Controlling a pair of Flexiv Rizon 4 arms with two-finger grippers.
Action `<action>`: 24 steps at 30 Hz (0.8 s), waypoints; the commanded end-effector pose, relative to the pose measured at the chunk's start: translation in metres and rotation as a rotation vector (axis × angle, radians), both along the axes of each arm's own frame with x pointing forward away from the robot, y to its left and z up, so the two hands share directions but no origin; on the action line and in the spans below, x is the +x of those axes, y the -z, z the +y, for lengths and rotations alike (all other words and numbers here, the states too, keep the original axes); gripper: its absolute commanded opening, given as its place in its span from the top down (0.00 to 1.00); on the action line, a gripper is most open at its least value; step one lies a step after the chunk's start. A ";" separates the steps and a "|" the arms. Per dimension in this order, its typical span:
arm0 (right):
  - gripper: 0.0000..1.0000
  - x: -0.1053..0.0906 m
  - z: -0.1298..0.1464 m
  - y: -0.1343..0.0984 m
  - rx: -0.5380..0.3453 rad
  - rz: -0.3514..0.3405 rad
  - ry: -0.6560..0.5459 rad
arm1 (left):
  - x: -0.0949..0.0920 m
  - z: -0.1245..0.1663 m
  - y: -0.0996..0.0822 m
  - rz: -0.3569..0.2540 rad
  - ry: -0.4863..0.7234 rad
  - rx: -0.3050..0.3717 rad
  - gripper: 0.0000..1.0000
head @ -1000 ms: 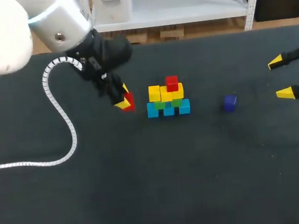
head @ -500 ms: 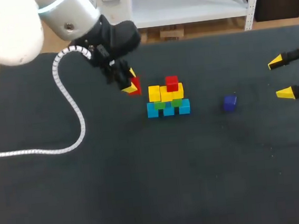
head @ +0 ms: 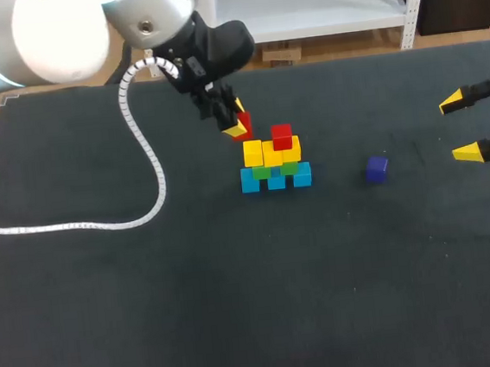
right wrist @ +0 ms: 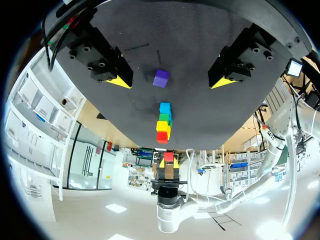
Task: Place the blue cubes, place green cubes on the blue cubes, place the yellow cubes on the green cubes, then place the red cubes on the yellow cubes, and place purple cube on the red cubes.
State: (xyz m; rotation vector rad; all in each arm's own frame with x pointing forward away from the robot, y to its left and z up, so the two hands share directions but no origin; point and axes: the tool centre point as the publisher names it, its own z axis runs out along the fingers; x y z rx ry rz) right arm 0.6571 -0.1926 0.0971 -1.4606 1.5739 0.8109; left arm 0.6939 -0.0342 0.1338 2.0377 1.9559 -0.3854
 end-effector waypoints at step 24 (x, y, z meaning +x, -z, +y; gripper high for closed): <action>0.00 0.000 0.000 0.001 0.001 -0.001 0.000 | 0.014 -0.017 0.022 0.057 0.037 0.011 1.00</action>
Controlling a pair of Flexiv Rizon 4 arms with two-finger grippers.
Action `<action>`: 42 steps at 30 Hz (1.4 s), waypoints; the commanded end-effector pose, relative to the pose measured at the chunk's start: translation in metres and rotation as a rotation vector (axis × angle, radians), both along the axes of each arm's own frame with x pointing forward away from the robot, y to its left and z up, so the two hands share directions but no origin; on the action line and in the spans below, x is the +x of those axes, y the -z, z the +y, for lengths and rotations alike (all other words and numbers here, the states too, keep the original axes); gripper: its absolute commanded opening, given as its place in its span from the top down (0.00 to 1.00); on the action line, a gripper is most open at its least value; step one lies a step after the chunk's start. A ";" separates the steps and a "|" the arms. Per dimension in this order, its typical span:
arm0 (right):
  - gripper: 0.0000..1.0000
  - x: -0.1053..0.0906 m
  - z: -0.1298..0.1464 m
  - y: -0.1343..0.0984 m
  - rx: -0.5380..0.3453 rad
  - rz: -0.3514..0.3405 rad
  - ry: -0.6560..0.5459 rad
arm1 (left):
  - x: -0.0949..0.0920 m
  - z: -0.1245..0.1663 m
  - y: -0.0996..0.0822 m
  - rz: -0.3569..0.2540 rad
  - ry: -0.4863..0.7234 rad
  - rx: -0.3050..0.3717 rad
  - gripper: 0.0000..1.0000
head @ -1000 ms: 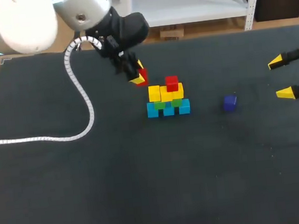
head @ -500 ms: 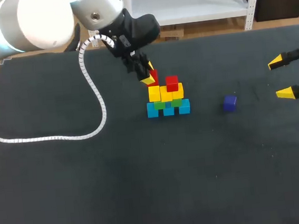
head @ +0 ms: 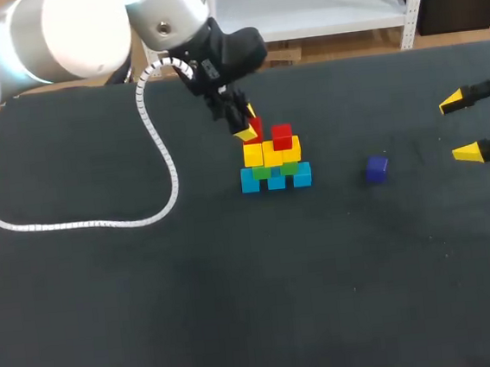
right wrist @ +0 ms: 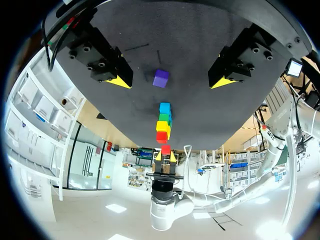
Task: Place the blue cubes, place green cubes on the blue cubes, place the yellow cubes on the green cubes, then place the red cubes on the yellow cubes, and place purple cube on the red cubes.
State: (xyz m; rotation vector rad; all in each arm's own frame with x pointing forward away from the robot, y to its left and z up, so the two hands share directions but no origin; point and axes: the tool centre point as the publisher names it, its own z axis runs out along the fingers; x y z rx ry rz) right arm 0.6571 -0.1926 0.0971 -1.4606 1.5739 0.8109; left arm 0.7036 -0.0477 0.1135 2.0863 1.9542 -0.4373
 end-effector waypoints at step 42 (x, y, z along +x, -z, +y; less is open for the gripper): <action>0.00 0.000 0.000 0.001 0.001 -0.001 0.000 | 0.014 -0.013 0.020 0.049 0.024 -0.010 1.00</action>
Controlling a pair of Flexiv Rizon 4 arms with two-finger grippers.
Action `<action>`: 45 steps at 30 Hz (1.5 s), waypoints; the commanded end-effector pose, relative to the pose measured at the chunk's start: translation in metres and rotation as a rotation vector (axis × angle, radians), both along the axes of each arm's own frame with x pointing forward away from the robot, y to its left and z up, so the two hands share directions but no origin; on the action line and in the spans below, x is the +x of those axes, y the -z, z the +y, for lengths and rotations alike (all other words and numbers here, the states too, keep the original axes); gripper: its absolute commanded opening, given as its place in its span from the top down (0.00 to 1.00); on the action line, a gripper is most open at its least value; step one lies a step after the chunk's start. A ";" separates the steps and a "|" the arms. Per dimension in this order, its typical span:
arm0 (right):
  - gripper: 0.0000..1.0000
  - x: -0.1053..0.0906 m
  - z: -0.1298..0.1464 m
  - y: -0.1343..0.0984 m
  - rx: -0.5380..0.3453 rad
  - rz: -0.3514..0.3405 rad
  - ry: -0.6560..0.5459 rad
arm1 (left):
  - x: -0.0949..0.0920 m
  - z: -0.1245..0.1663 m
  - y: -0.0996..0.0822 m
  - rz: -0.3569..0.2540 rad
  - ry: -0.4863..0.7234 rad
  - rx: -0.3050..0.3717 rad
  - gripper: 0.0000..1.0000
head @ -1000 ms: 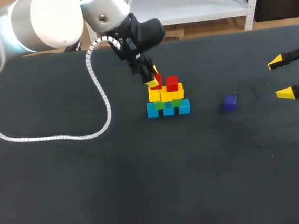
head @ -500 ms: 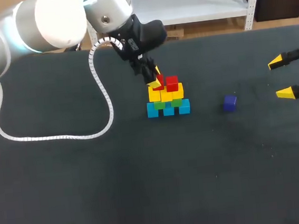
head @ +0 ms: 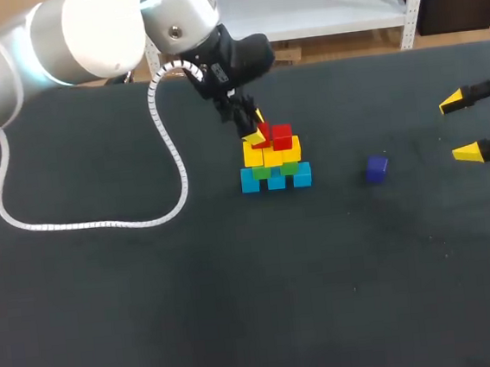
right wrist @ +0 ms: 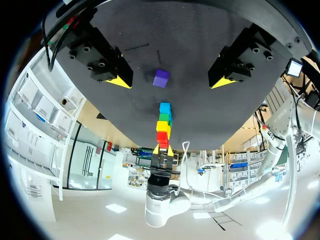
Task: Place the blue cubes, place green cubes on the blue cubes, place the yellow cubes on the green cubes, then place the red cubes on the yellow cubes, and place purple cube on the red cubes.
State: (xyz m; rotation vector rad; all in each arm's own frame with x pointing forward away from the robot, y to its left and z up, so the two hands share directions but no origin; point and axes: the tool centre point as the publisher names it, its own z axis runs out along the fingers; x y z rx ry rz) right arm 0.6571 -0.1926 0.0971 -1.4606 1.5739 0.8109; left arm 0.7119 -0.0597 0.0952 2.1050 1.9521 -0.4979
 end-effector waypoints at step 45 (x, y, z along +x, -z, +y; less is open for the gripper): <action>0.00 0.000 0.000 0.001 0.001 -0.001 0.000 | 0.005 -0.002 0.006 0.026 0.008 -0.011 1.00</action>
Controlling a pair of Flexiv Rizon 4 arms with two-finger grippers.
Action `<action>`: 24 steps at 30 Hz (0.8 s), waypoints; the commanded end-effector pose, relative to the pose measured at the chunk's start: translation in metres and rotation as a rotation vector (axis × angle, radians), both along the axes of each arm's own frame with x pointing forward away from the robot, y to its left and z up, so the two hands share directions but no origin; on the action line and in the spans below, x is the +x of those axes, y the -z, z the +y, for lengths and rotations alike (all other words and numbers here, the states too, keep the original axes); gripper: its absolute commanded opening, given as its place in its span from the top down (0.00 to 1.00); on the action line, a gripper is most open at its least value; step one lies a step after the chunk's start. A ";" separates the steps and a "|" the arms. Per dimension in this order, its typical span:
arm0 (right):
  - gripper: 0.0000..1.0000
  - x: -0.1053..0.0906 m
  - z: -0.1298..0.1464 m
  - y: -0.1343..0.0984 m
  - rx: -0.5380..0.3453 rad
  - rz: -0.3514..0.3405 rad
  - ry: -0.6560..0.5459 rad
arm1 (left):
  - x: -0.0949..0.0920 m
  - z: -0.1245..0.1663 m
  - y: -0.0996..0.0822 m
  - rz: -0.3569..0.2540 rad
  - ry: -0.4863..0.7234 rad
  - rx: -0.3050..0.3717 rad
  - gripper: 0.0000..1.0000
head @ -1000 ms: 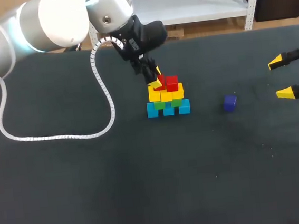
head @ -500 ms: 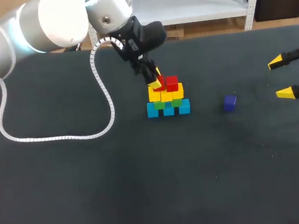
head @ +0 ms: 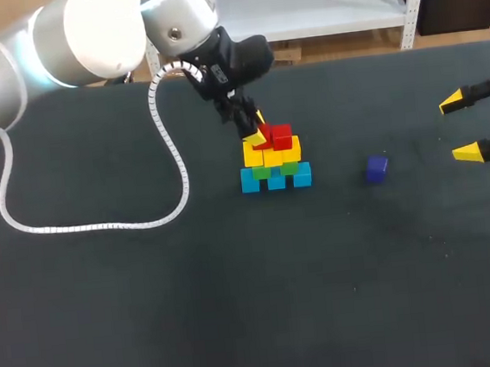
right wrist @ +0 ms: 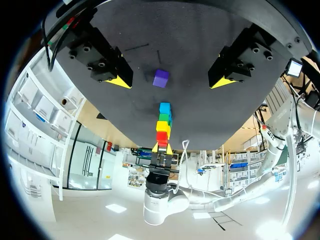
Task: Place the blue cubes, place green cubes on the blue cubes, place the yellow cubes on the green cubes, then place the red cubes on the yellow cubes, and place purple cube on the red cubes.
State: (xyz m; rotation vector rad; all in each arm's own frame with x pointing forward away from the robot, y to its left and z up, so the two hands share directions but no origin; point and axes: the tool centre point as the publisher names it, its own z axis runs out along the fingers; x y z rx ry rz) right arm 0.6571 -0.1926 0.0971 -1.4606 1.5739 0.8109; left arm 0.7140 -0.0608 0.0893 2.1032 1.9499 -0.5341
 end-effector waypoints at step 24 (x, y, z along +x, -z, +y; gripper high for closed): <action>0.00 0.000 0.000 0.001 0.001 -0.001 0.000 | 0.003 0.000 0.003 0.019 -0.002 0.004 0.65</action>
